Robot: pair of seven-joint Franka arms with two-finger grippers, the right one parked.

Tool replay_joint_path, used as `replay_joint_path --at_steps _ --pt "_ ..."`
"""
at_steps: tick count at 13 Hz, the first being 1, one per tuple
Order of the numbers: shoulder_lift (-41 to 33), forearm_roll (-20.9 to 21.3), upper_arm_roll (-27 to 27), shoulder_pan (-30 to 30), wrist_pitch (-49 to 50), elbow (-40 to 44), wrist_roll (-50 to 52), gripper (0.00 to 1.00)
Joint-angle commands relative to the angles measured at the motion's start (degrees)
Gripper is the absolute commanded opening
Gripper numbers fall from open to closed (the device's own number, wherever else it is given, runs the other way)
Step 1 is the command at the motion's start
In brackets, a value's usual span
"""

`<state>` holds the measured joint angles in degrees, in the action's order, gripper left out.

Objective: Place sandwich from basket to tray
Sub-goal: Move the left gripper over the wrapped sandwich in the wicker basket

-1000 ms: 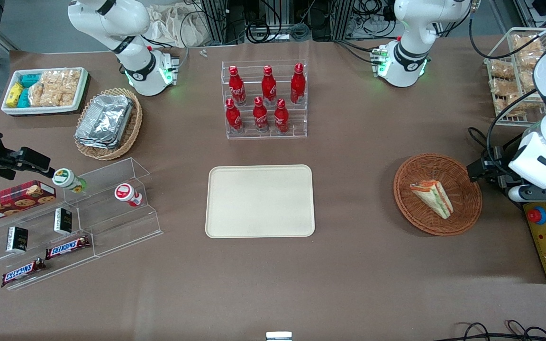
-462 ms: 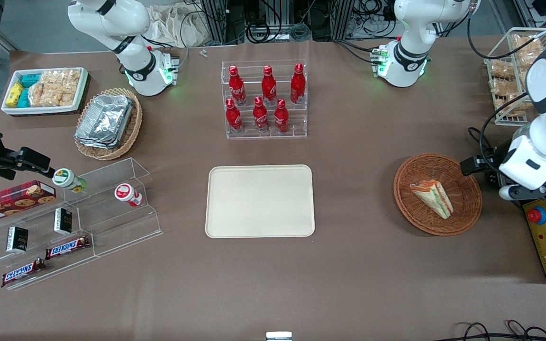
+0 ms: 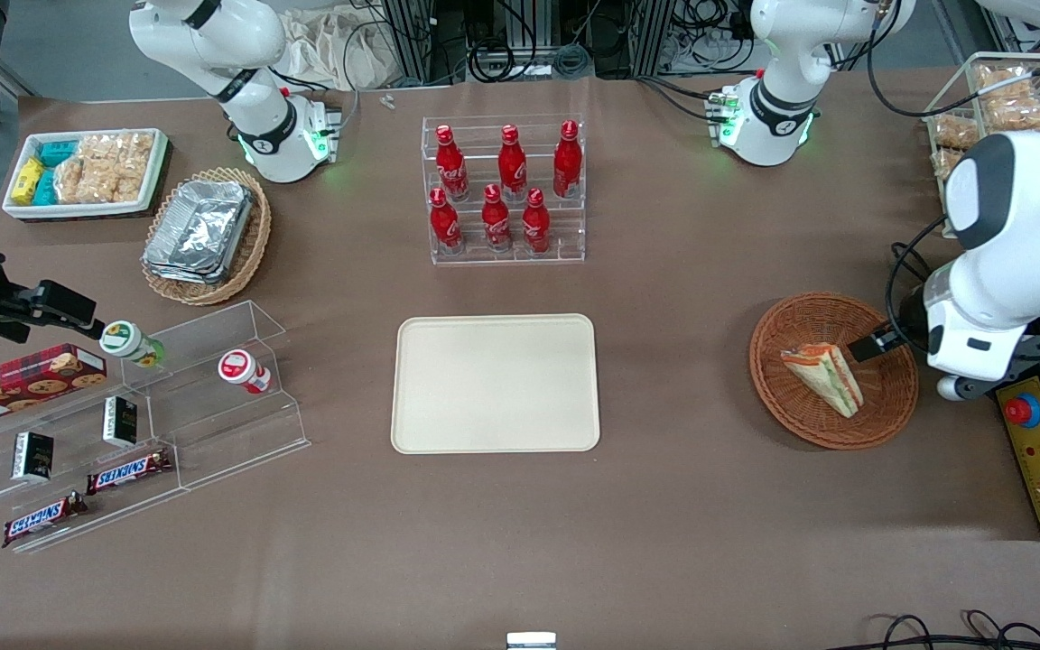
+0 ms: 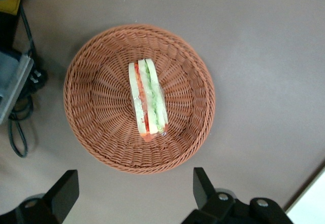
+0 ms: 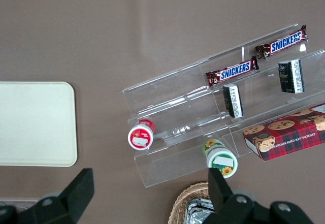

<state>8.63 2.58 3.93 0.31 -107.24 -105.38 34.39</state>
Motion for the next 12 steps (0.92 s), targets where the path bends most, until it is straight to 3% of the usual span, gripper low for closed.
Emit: replay_joint_path --at_steps 1,5,12 --pt "-0.6 -0.7 -0.7 -0.7 -3.8 -5.3 4.5 1.0" --pt "2.5 -0.8 -0.8 -0.1 -15.3 -12.8 8.1 1.0" --pt "8.9 -0.6 -1.4 0.4 -25.8 -14.9 8.4 1.0"
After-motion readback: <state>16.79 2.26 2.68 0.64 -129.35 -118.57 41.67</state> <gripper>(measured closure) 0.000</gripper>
